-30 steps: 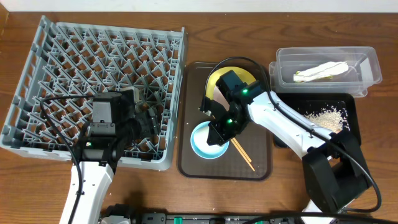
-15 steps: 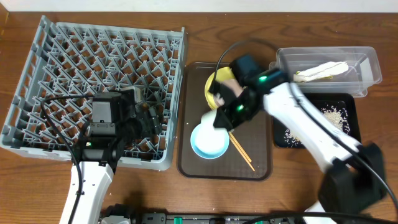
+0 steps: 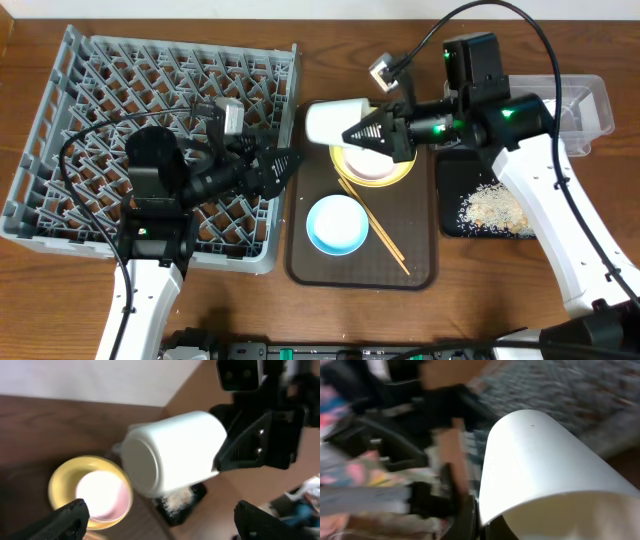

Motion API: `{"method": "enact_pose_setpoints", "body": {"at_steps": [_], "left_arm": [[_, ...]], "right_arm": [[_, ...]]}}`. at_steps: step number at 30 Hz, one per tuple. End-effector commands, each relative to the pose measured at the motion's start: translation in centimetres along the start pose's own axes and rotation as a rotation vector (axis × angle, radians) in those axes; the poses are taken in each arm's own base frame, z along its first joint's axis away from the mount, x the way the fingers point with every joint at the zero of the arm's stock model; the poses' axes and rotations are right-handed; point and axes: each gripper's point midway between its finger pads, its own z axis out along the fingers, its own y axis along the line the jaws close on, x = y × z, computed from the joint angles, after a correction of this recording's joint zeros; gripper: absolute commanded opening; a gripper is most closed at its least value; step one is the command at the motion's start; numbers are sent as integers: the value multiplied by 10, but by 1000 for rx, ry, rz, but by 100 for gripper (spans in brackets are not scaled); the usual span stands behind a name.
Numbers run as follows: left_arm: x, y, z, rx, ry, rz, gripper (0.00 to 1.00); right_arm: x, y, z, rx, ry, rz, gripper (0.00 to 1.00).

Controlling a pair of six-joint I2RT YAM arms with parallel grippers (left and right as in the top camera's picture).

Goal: Sort waste into correct bins and load items into the dishwasher
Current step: 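Pass the white cup from the right gripper to the left gripper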

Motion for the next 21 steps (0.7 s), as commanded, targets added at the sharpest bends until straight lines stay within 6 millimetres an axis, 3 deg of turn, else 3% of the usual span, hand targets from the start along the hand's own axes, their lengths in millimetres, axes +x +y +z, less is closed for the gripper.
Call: {"method": "enact_pose_setpoints", "body": {"at_steps": [1, 4, 9, 18, 21], "left_arm": [[-4, -30, -3, 152, 26, -22, 96], [-10, -43, -5, 208, 21, -9, 95], [-14, -46, -6, 218, 9, -3, 96], [-10, -54, -7, 260, 34, 7, 95], [-12, -55, -8, 264, 27, 23, 87]], "right_arm": [[-5, 49, -2, -269, -12, -49, 1], [-5, 61, -1, -329, -9, -72, 1], [-2, 73, 3, -383, 6, -85, 1], [1, 81, 10, -404, 24, -95, 1], [2, 82, 12, -409, 29, -97, 1]]}}
